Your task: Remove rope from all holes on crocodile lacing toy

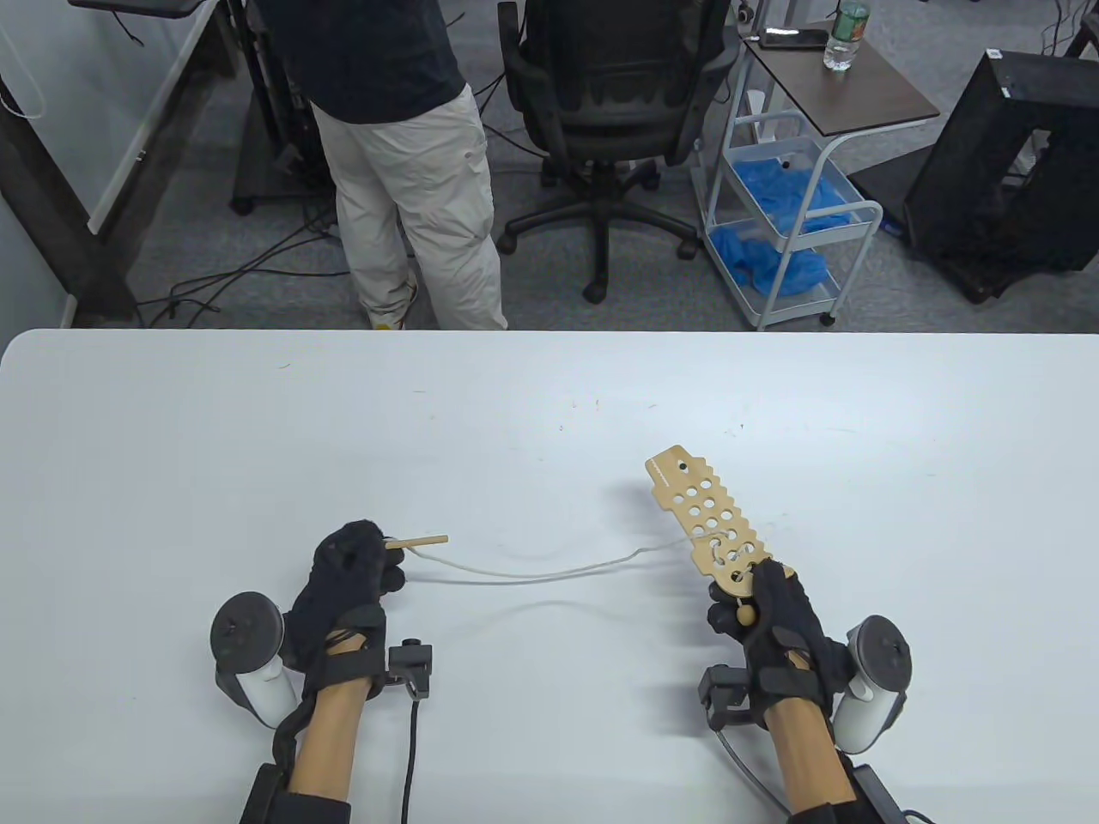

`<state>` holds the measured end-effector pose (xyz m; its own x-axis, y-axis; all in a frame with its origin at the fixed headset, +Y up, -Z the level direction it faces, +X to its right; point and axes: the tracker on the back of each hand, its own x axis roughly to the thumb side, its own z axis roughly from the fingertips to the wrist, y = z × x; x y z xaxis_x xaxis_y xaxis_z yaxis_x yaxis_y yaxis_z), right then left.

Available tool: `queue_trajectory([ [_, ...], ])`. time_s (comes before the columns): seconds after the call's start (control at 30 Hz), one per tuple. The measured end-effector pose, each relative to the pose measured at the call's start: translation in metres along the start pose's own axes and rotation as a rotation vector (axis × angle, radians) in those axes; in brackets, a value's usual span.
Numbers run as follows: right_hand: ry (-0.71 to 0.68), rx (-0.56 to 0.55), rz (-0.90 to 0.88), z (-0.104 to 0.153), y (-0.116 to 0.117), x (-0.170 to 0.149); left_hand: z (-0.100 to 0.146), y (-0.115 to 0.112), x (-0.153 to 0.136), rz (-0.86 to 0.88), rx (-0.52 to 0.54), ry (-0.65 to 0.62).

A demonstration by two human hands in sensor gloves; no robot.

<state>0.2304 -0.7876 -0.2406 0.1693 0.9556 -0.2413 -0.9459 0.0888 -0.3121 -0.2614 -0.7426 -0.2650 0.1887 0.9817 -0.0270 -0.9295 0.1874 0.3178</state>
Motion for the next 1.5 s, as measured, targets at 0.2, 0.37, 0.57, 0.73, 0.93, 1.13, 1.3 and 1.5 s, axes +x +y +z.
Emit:
queue_trajectory([
  [0.2, -0.029, 0.087, 0.098, 0.008, 0.021, 0.000, 0.013, -0.023, 0.017, -0.088, -0.070, -0.115],
  [0.37, -0.063, 0.177, 0.195, 0.022, 0.044, -0.001, 0.031, -0.042, 0.040, -0.242, -0.121, -0.282],
  [0.57, -0.104, 0.283, 0.289, 0.037, 0.067, -0.004, 0.050, -0.061, 0.057, -0.380, -0.177, -0.405],
  [0.73, -0.140, 0.333, 0.347, 0.044, 0.077, -0.004, 0.068, -0.073, 0.072, -0.555, -0.168, -0.546],
  [0.93, -0.142, 0.356, 0.362, 0.047, 0.081, -0.005, 0.083, -0.079, 0.082, -0.643, -0.131, -0.603],
  [1.13, -0.156, 0.385, 0.371, 0.049, 0.084, -0.005, 0.089, -0.081, 0.087, -0.726, -0.090, -0.633],
  [1.3, -0.172, 0.401, 0.386, 0.050, 0.086, -0.004, 0.090, -0.086, 0.085, -0.752, -0.114, -0.641],
  [1.5, -0.184, 0.416, 0.399, 0.050, 0.088, -0.004, 0.092, -0.094, 0.083, -0.782, -0.156, -0.679],
])
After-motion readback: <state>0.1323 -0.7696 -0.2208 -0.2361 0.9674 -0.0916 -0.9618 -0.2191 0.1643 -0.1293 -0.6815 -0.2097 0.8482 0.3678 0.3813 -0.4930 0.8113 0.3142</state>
